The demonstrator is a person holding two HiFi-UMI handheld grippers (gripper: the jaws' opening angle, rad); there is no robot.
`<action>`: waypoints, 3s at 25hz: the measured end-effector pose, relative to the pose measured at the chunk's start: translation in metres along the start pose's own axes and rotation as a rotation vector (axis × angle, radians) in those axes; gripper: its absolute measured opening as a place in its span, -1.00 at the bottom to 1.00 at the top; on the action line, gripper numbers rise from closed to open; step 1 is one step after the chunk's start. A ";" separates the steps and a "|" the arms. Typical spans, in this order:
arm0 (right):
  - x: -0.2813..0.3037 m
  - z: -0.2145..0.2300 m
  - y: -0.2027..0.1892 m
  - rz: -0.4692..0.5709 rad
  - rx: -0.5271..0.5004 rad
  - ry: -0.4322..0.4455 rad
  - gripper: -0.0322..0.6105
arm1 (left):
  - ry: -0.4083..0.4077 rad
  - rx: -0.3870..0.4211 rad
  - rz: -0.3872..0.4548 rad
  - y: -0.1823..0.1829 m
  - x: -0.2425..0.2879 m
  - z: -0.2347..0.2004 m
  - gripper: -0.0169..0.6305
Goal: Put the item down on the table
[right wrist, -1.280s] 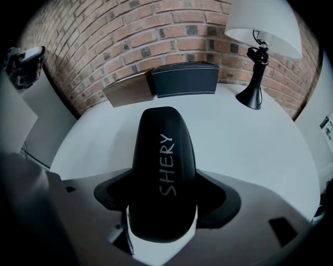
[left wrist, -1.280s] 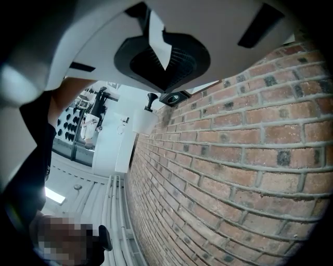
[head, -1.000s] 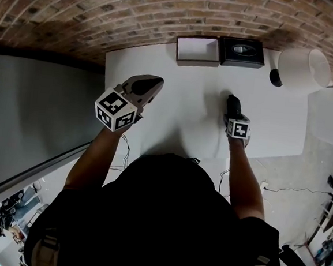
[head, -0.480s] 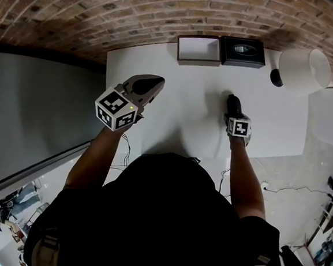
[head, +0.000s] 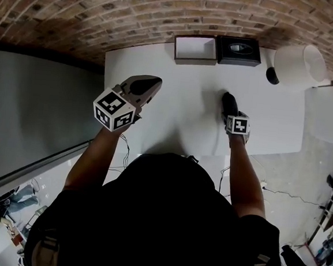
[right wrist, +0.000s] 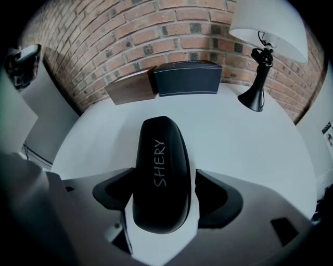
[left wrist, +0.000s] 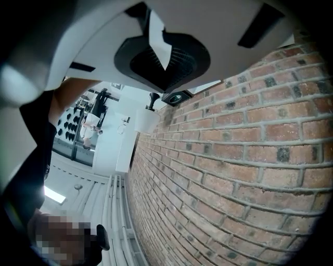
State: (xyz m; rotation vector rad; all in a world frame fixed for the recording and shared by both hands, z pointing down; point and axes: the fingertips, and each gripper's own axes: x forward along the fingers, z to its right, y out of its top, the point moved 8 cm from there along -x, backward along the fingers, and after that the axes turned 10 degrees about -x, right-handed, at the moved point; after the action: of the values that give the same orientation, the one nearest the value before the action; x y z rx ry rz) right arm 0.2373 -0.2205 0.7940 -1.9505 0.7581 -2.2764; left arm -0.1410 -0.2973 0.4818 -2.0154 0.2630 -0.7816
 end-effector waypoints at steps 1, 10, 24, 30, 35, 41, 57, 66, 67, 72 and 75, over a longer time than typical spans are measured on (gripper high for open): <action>-0.003 0.000 0.001 0.005 0.001 0.001 0.26 | 0.000 0.003 0.001 0.000 -0.001 0.002 -0.91; -0.047 0.002 0.009 0.102 0.008 -0.022 0.26 | -0.013 0.025 0.016 0.001 -0.004 0.027 -0.91; -0.125 -0.001 -0.005 0.279 -0.002 -0.046 0.17 | -0.043 0.066 0.048 -0.005 -0.021 0.091 -0.91; -0.163 -0.010 -0.019 0.324 -0.012 -0.046 0.13 | -0.048 0.071 0.056 -0.014 -0.034 0.119 -0.91; -0.195 -0.018 -0.028 0.360 -0.027 -0.060 0.09 | -0.050 0.077 0.073 -0.019 -0.046 0.140 -0.91; -0.225 -0.021 -0.042 0.422 -0.018 -0.063 0.01 | -0.057 0.084 0.082 -0.026 -0.057 0.163 -0.91; -0.283 -0.009 -0.091 0.490 0.002 -0.130 -0.15 | -0.083 0.101 0.095 -0.046 -0.073 0.212 -0.91; -0.303 -0.007 -0.116 0.505 0.026 -0.136 -0.22 | -0.087 0.107 0.097 -0.056 -0.079 0.234 -0.91; -0.304 -0.007 -0.119 0.505 0.027 -0.138 -0.23 | -0.088 0.106 0.096 -0.058 -0.080 0.237 -0.91; -0.313 -0.008 -0.129 0.520 0.014 -0.134 -0.26 | -0.089 0.106 0.101 -0.062 -0.083 0.246 -0.91; -0.317 -0.011 -0.134 0.520 0.017 -0.122 -0.28 | -0.091 0.104 0.104 -0.064 -0.085 0.250 -0.91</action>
State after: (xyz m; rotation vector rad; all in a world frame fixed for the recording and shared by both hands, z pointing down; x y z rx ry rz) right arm 0.3284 0.0104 0.5549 -1.6197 1.0737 -1.8332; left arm -0.0591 -0.0492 0.4068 -1.9177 0.2670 -0.6247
